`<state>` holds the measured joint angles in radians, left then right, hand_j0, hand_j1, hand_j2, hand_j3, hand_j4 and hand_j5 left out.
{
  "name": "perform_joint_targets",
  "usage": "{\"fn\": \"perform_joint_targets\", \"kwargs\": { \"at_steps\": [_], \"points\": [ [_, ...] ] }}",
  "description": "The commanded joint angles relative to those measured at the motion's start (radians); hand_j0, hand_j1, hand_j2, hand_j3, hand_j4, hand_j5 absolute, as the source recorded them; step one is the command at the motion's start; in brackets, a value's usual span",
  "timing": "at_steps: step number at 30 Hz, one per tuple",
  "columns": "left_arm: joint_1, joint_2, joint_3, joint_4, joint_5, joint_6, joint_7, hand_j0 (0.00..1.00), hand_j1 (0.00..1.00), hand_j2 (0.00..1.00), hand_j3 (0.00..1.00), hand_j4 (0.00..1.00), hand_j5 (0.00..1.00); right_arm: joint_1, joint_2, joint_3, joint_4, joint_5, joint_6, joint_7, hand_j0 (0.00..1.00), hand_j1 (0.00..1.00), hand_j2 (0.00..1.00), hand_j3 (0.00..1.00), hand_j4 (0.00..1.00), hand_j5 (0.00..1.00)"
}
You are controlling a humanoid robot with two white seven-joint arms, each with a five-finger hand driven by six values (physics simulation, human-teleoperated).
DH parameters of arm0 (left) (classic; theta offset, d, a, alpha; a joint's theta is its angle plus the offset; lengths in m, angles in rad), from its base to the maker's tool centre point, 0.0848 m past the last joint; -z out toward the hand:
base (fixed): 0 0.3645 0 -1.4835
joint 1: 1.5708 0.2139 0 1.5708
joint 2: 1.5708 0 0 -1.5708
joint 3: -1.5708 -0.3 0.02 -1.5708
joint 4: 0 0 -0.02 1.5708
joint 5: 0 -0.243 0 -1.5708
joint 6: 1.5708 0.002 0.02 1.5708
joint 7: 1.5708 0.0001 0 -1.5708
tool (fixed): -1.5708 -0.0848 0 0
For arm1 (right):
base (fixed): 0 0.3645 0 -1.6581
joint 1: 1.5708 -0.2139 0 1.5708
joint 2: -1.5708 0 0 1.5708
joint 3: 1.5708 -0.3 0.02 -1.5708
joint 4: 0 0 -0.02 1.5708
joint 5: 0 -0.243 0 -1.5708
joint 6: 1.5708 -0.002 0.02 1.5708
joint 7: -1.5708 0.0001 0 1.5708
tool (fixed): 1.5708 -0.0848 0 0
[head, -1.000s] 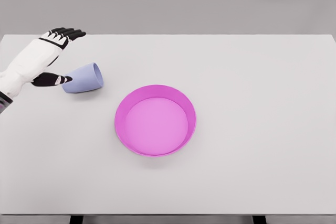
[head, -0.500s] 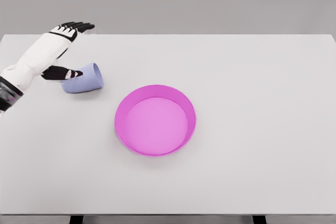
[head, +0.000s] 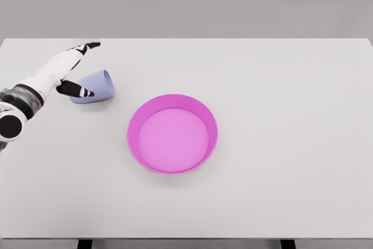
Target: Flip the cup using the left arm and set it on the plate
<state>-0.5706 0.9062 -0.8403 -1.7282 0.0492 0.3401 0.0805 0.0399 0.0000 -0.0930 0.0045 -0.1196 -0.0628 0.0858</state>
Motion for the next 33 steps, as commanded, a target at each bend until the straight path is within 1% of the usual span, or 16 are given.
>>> {"fn": "perform_joint_targets", "kwargs": {
  "at_steps": [1, 6, 7, 9, 10, 13, 18, 33],
  "points": [
    [0.000, -0.018, -0.016, 0.002, 0.000, 0.062, 0.001, 1.00, 1.00, 1.00, 1.00, 1.00, 1.00, 0.000, 0.000, -0.001, 0.000, 0.000, 0.000, 0.000, 1.00, 1.00, 1.00, 1.00, 1.00, 1.00],
    [-0.002, -0.043, -0.020, 0.016, 0.006, 0.074, -0.001, 1.00, 1.00, 1.00, 1.00, 1.00, 1.00, 0.000, 0.000, 0.001, 0.000, 0.000, 0.000, 0.000, 1.00, 1.00, 1.00, 1.00, 1.00, 1.00],
    [-0.009, -0.044, -0.034, 0.025, 0.006, 0.074, -0.001, 1.00, 1.00, 1.00, 1.00, 1.00, 1.00, 0.000, 0.000, 0.001, -0.001, 0.000, 0.000, 0.000, 1.00, 1.00, 1.00, 1.00, 1.00, 1.00],
    [-0.015, -0.053, -0.039, 0.035, 0.035, 0.074, -0.001, 1.00, 1.00, 1.00, 1.00, 1.00, 1.00, 0.000, 0.000, -0.001, 0.000, 0.000, 0.000, 0.002, 1.00, 1.00, 1.00, 1.00, 1.00, 1.00],
    [-0.017, -0.055, -0.039, 0.039, 0.037, 0.074, -0.001, 1.00, 1.00, 1.00, 1.00, 1.00, 1.00, 0.000, 0.000, -0.001, 0.000, 0.000, 0.000, 0.000, 1.00, 1.00, 1.00, 1.00, 1.00, 1.00],
    [-0.017, -0.078, -0.040, 0.064, 0.038, 0.076, -0.001, 1.00, 1.00, 1.00, 1.00, 1.00, 1.00, 0.000, 0.000, -0.001, 0.000, 0.000, 0.000, 0.000, 1.00, 1.00, 1.00, 1.00, 1.00, 1.00],
    [-0.018, -0.079, -0.040, 0.075, 0.038, 0.076, -0.002, 1.00, 1.00, 1.00, 1.00, 1.00, 1.00, 0.000, 0.000, -0.001, 0.000, 0.000, 0.000, 0.000, 1.00, 1.00, 1.00, 1.00, 1.00, 1.00],
    [-0.018, -0.127, -0.040, 0.151, 0.037, 0.076, -0.004, 1.00, 1.00, 1.00, 1.00, 1.00, 1.00, 0.000, 0.000, 0.001, 0.000, 0.000, 0.000, 0.000, 1.00, 1.00, 1.00, 1.00, 1.00, 1.00]
  ]
}}
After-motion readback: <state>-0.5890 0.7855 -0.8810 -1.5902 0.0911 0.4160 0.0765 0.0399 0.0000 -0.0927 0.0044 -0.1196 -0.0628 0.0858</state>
